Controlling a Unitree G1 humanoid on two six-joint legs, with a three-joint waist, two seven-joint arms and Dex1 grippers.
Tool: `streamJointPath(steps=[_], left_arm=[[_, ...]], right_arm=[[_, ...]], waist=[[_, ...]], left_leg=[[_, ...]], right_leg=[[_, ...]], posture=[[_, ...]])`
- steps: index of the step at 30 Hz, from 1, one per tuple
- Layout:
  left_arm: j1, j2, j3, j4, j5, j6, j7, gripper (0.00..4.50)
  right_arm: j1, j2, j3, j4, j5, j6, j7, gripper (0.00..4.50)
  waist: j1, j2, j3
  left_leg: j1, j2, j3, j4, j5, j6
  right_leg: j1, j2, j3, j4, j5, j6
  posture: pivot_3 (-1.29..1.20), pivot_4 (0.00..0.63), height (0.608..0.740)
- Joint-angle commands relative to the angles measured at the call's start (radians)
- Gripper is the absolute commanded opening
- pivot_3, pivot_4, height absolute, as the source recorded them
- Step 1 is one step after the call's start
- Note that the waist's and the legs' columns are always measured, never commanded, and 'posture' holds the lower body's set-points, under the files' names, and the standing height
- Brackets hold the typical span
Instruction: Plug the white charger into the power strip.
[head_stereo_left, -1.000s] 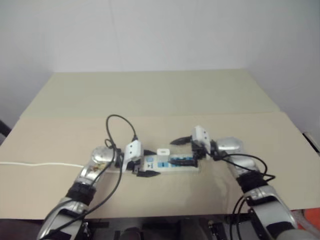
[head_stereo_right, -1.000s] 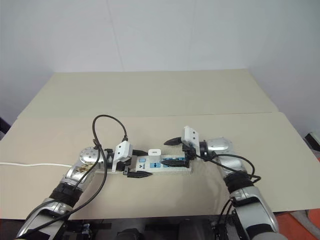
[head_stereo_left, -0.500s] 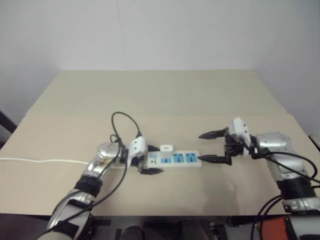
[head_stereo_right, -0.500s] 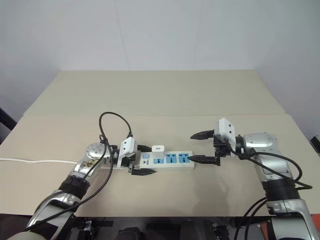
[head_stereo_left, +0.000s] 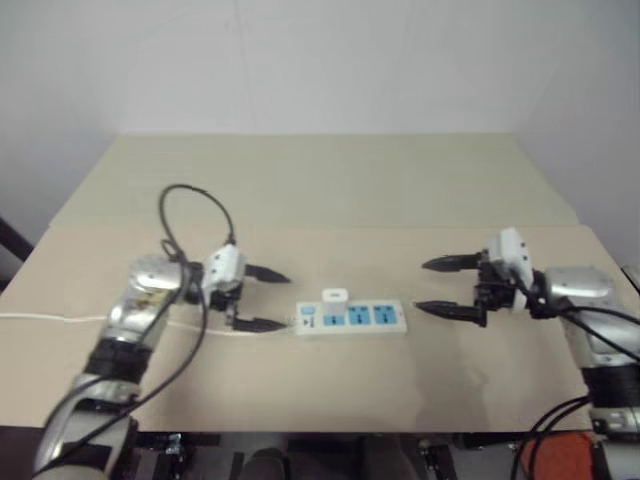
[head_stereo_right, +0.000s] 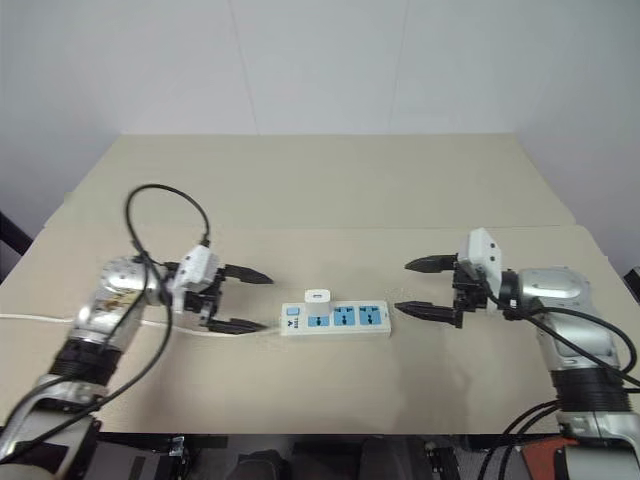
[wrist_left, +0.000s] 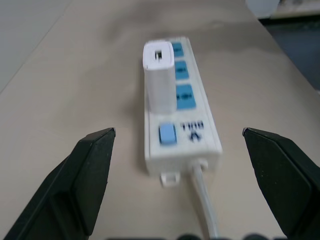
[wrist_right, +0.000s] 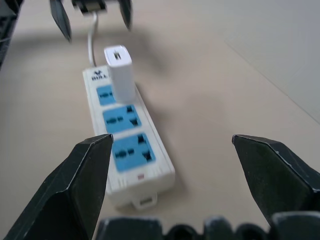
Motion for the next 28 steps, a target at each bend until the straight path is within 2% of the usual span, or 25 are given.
streamJointPath(steps=[1,5,10,19,25,28], left_arm=[[0.008,0.089,0.082,-0.018,-0.022,-0.002,-0.013,4.43],[0.017,0.173,0.158,0.04,-0.019,-0.002,0.023,4.43],[0.06,0.225,0.205,0.032,-0.031,0.015,0.021,4.43],[0.131,0.197,0.196,-0.13,-0.062,0.102,0.079,4.43],[0.112,0.199,0.181,-0.12,-0.061,0.122,0.055,4.43],[0.087,0.18,0.169,-0.123,-0.071,0.138,0.057,4.43]], right_arm=[[0.048,-0.055,-0.094,-0.042,0.04,-0.008,0.008,4.5],[0.149,-0.102,-0.169,-0.067,0.048,-0.007,-0.006,4.5],[0.268,-0.117,-0.244,-0.087,0.034,-0.043,-0.037,4.5],[0.276,-0.126,-0.27,-0.067,0.03,-0.059,-0.088,4.5],[0.318,-0.123,-0.286,-0.106,0.025,-0.049,-0.128,4.5],[0.377,-0.115,-0.313,-0.192,0.053,-0.016,-0.159,4.5]], waist=[[0.001,0.0,0.001],[0.004,0.0,0.004],[0.003,-0.001,0.004],[0.002,-0.002,0.005],[0.002,-0.002,0.006],[0.004,-0.002,0.006]], left_leg=[[0.0,0.0,0.0,0.0,0.0,0.0],[0.0,0.0,0.0,0.0,0.0,0.0],[0.0,0.0,0.001,0.0,0.0,0.0],[0.0,0.0,0.001,0.0,0.0,0.0],[0.0,0.0,0.001,0.0,0.0,0.0],[0.0,0.0,0.001,0.0,0.0,0.0]], right_leg=[[0.0,0.0,0.0,0.0,0.0,0.0],[0.0,0.0,-0.001,0.0,0.0,0.0],[0.0,0.0,0.0,0.0,0.0,0.001],[0.0,-0.001,0.0,0.001,0.0,0.001],[0.0,-0.001,0.0,0.001,0.0,0.001],[0.0,0.0,0.0,0.001,-0.001,0.001]], posture=[[0.0,0.15,0.74],[0.0,0.15,0.74],[0.0,0.15,0.74],[0.0,0.15,0.74],[0.0,0.15,0.74],[0.0,0.15,0.74]])
